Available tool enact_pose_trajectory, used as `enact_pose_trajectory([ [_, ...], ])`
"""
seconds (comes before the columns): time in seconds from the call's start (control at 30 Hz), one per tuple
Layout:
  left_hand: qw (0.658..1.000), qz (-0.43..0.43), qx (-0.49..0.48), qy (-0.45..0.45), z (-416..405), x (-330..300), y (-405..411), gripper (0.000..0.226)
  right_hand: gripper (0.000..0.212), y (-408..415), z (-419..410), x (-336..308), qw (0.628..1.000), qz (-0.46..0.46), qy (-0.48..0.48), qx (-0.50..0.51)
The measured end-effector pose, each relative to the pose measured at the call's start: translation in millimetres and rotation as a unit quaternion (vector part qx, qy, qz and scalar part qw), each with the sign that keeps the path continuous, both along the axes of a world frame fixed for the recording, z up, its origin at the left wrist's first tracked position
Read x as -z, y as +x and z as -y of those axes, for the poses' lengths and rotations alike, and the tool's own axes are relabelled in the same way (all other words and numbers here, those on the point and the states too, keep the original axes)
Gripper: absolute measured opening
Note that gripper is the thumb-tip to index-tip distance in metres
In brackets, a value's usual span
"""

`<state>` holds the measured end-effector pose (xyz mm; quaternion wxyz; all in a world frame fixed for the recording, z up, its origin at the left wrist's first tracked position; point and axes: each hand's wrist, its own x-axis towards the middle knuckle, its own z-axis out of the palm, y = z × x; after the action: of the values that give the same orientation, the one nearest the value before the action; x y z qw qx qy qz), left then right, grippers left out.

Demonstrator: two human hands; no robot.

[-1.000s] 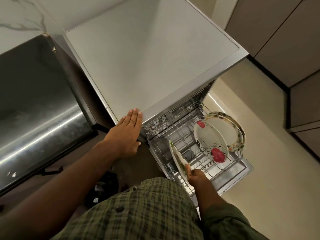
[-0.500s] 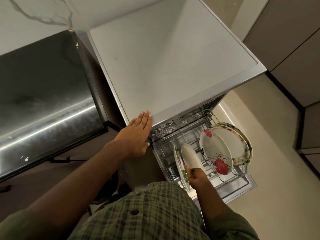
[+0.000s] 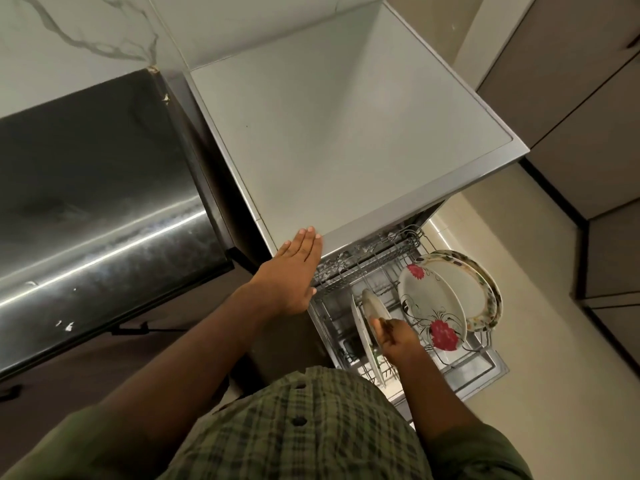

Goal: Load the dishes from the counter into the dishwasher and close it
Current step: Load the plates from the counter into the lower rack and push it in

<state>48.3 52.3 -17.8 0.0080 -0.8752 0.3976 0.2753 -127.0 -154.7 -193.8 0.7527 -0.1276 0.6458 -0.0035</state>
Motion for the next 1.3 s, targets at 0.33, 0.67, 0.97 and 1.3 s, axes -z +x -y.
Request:
enact_pose_trajectory([
  [0.33, 0.997, -0.046, 0.019, -0.056, -12.4, -7.3, 8.4, 0.096, 0.021, 29.8, -25.3, -72.0, 0.964, 0.059, -0.134, -0.221],
  [0.67, 0.944, 0.068, -0.246, -0.209, -156.7, -15.1, 32.4, 0.060, 0.023, 127.7, -131.5, -217.8, 0.657, 0.206, -0.324, -0.649],
  [0.97, 0.770, 0.219, -0.595, -0.075, -346.4, -3.6, 8.8, 0.046, 0.052, 243.7, -316.6, -210.1, 0.171, 0.296, -0.534, -0.774],
  [1.3, 0.739, 0.184, -0.635, -0.133, -451.4, -12.6, 2.7, 0.041, 0.100, 289.8, -507.1, -225.0, 0.049, 0.120, -0.475, -0.871],
])
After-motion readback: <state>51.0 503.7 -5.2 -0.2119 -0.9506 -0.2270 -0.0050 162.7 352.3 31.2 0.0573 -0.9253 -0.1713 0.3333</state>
